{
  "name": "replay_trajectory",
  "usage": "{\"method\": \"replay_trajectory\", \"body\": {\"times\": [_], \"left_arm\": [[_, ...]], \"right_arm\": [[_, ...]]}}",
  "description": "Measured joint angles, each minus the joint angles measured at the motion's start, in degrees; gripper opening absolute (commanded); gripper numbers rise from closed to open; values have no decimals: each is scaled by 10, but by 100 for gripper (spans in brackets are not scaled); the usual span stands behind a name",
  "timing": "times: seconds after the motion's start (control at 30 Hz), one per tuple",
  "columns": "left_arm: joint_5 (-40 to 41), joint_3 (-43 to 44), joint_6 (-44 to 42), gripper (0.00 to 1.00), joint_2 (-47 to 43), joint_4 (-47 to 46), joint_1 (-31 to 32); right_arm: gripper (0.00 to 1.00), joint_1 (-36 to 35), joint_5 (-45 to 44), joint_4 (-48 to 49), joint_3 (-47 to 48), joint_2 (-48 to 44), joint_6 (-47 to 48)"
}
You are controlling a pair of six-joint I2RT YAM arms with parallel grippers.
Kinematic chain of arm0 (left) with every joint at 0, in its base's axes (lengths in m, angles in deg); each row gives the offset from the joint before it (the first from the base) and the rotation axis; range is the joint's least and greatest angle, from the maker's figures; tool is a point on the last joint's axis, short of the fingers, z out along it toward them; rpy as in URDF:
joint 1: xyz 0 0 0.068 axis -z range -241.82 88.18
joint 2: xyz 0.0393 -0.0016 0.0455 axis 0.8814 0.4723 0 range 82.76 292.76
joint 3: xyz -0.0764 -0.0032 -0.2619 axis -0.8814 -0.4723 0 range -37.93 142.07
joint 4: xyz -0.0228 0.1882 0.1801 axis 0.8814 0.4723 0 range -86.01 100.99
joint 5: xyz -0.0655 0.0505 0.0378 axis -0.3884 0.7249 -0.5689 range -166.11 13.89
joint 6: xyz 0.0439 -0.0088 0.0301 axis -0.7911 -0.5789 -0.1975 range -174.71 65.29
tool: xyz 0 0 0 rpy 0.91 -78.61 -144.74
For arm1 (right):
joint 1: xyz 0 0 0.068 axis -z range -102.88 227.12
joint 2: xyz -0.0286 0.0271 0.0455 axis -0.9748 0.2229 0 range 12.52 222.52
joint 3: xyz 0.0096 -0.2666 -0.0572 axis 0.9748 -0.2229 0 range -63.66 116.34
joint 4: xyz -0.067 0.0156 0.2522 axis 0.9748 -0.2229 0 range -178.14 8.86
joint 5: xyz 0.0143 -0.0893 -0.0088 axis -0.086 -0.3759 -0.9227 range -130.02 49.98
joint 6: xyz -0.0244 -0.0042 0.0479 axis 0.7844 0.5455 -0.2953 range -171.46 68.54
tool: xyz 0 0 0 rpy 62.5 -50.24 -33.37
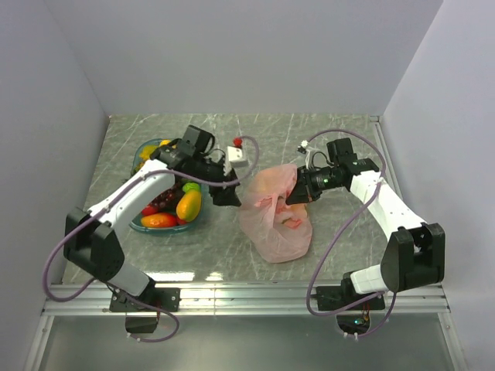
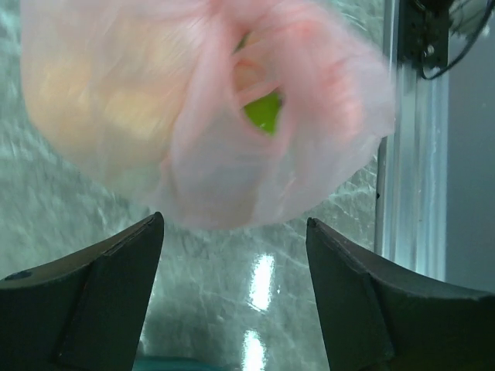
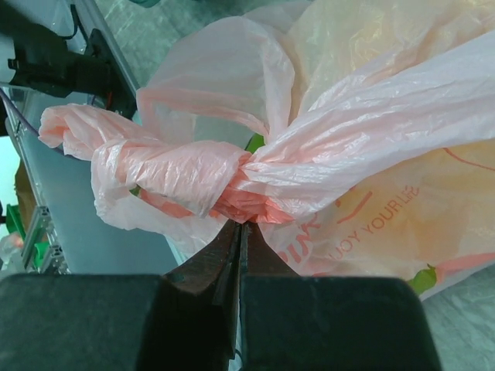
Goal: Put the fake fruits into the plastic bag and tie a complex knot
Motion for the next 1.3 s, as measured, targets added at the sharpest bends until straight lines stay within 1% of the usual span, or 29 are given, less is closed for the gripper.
{"method": "replay_trajectory", "body": {"times": [0.13, 0.23, 0.47, 0.6, 0.67, 0.77, 0.8, 0.87, 0.9, 0.97, 1.13, 1.3], "left_arm": [[55, 21, -22, 78, -21, 6, 83], [84, 40, -21, 78, -18, 9, 121], [146, 90, -9, 72, 19, 8, 142], [163, 98, -4, 71, 45, 7, 146], [169, 98, 3, 69, 56, 7, 147], [174, 98, 12, 55, 67, 5, 148], [175, 98, 12, 45, 69, 5, 148], [176, 98, 16, 32, 71, 4, 148], [176, 98, 18, 15, 73, 4, 149], [176, 98, 20, 1, 78, 6, 149], [177, 95, 42, 0, 97, -5, 141], [179, 79, 104, 0, 98, -40, 92]], "right_arm": [[0, -7, -5, 5, 0, 0, -2], [0, -11, -7, 8, 0, 0, -2], [0, -20, -8, 9, 0, 0, 1], [0, -20, -9, 7, 0, 0, 8], [0, -20, -10, 5, 0, -1, 13], [0, -20, -11, 4, 0, -3, 19], [0, -20, -11, 3, 0, -3, 21], [0, -20, -13, -1, 0, -4, 26], [0, -20, -16, -4, 0, -5, 30], [0, -20, -20, -11, 0, -8, 39], [0, -11, -31, -36, 0, -13, 74], [0, 24, -46, -65, 2, -17, 121]]}}
